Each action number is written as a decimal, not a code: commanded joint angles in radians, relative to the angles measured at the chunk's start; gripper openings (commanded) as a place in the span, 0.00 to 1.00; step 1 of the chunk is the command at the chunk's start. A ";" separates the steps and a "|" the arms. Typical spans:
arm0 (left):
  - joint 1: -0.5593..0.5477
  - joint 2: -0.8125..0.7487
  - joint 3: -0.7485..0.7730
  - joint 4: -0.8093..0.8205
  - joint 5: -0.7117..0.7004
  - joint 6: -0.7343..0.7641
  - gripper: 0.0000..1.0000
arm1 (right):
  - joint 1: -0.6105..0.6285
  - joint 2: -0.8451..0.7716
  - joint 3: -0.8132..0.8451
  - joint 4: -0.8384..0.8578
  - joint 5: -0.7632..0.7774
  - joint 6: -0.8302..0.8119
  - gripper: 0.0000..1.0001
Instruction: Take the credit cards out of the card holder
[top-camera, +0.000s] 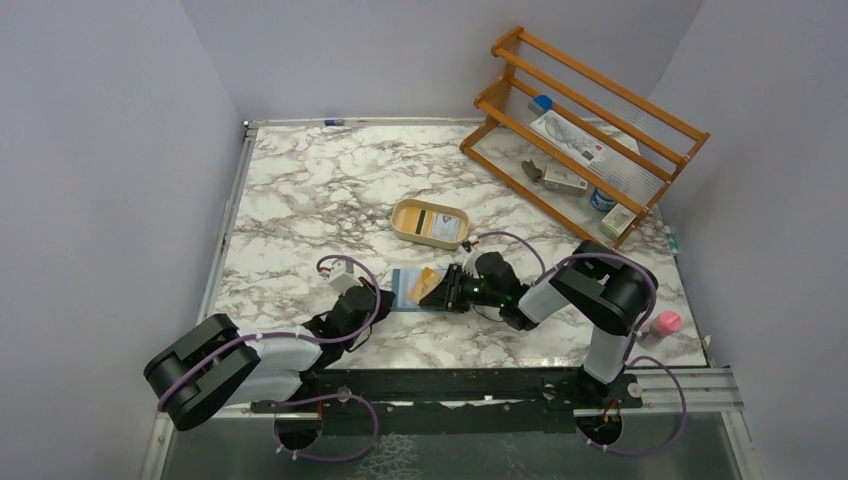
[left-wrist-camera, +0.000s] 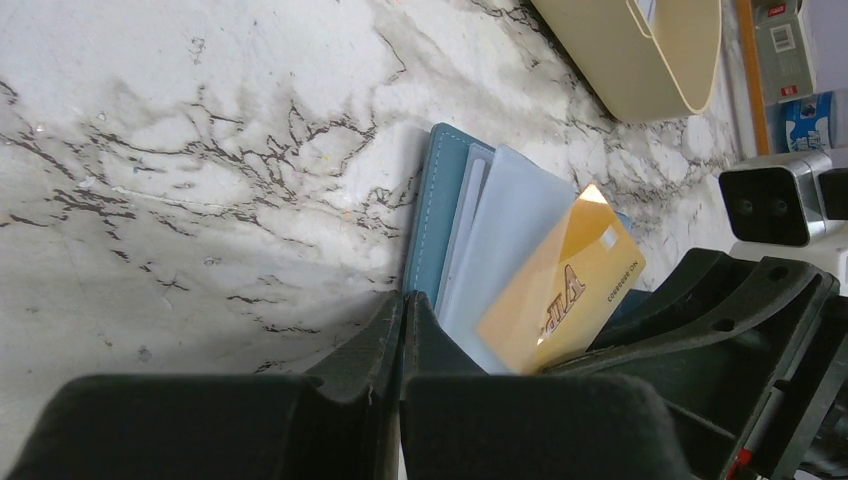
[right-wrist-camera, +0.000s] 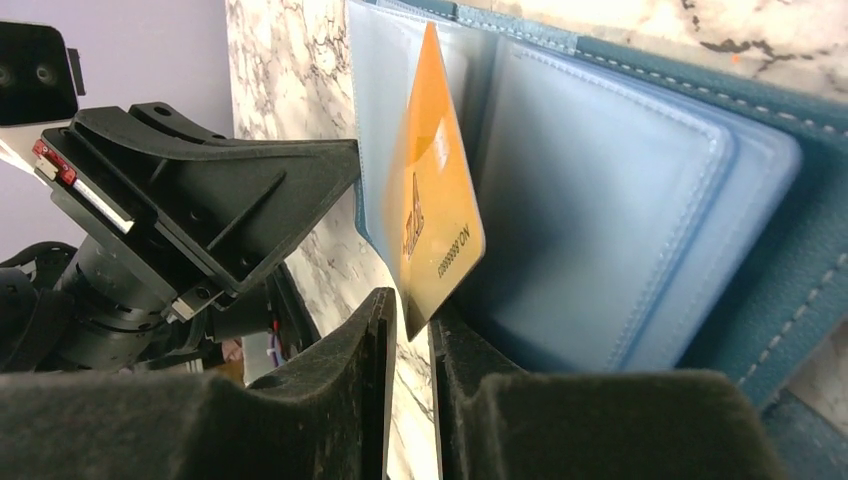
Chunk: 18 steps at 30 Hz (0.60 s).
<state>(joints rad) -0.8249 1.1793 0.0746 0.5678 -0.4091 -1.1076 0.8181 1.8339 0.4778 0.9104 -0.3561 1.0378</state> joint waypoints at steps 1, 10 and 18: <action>-0.003 -0.003 -0.019 -0.027 0.011 -0.008 0.00 | -0.004 -0.016 -0.039 -0.066 0.036 -0.039 0.23; -0.003 -0.008 -0.022 -0.029 0.013 -0.008 0.00 | -0.013 -0.017 -0.044 -0.067 0.021 -0.048 0.01; -0.002 -0.019 -0.018 -0.033 0.025 0.010 0.00 | -0.026 -0.084 -0.056 -0.165 0.030 -0.094 0.01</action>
<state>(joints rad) -0.8249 1.1740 0.0723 0.5671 -0.4068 -1.1103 0.8066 1.7931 0.4461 0.8738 -0.3561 1.0027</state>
